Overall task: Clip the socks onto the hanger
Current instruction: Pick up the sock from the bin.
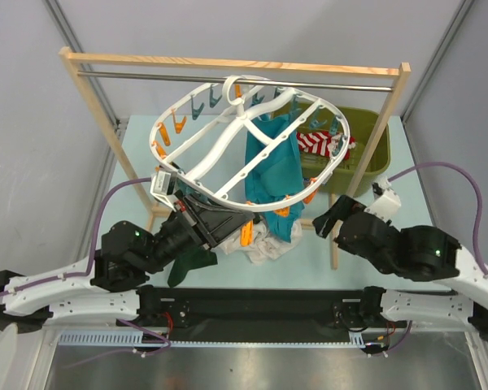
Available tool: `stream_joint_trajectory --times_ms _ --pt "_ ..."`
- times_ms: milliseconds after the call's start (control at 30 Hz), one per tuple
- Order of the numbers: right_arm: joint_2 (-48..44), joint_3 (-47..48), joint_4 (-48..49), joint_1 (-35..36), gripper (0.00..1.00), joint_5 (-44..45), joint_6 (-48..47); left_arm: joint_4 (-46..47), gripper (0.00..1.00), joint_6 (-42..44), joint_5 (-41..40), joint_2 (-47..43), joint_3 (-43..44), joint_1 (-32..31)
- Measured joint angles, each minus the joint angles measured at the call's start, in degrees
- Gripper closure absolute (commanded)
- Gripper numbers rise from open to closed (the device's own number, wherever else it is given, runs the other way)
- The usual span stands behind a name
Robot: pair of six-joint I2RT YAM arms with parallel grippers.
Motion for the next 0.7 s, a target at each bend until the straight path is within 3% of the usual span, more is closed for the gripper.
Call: stream_joint_trajectory --times_ms 100,333,500,600,700 --pt "-1.51 -5.68 -2.43 -11.74 0.0 -1.75 4.17 -0.28 1.0 -0.07 -0.15 -0.2 -0.02 0.0" --pt "-8.57 -10.03 -4.72 -23.37 0.0 -2.34 8.0 -0.7 1.0 -0.39 -0.57 -1.03 -0.24 0.0" --pt "-4.42 -12.17 -4.72 -34.77 0.0 -2.27 3.98 -0.94 1.0 -0.37 -0.94 -1.27 -0.48 -0.02" --pt "-2.73 -14.4 -2.93 -46.99 0.01 -2.73 -2.56 -1.64 1.0 -0.35 -0.96 -1.2 -0.46 -0.02" --pt "-4.24 -15.69 1.73 -64.57 0.05 -6.01 -11.65 -1.88 1.0 -0.35 -0.98 -0.96 -0.46 -0.02"
